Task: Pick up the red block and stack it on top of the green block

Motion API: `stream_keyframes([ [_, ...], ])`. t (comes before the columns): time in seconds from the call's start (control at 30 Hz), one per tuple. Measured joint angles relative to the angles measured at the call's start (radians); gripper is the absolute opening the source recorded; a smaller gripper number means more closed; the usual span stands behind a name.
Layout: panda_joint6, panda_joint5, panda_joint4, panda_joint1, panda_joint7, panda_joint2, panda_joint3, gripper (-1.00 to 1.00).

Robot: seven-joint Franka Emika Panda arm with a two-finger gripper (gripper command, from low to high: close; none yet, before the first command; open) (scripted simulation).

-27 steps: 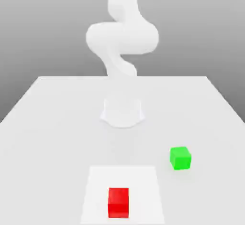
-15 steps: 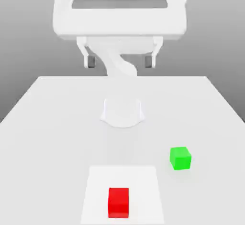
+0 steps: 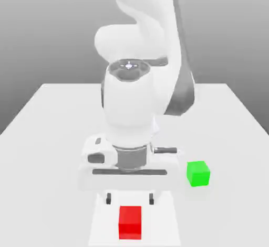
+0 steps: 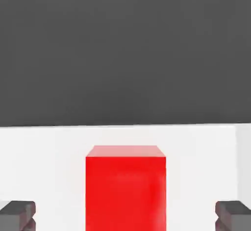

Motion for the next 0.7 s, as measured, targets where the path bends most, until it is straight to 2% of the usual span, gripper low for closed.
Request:
stream_keyframes([
  [0.03,0.030,0.001,0.005,-0.001,-0.001,0.036,0.001,0.00],
  [0.07,0.057,0.002,0.010,-0.002,-0.002,0.068,0.002,-1.00],
  [0.3,0.062,0.001,0.010,-0.003,0.000,0.074,0.003,-1.00],
  [0.47,-0.067,-0.004,-0.016,0.001,-0.002,-0.081,0.004,-1.00],
  [0.57,-0.093,0.004,-0.089,0.040,-0.098,-0.180,0.072,-1.00],
  [0.7,-0.106,0.041,-0.205,0.195,-0.278,-0.309,0.136,-1.00],
])
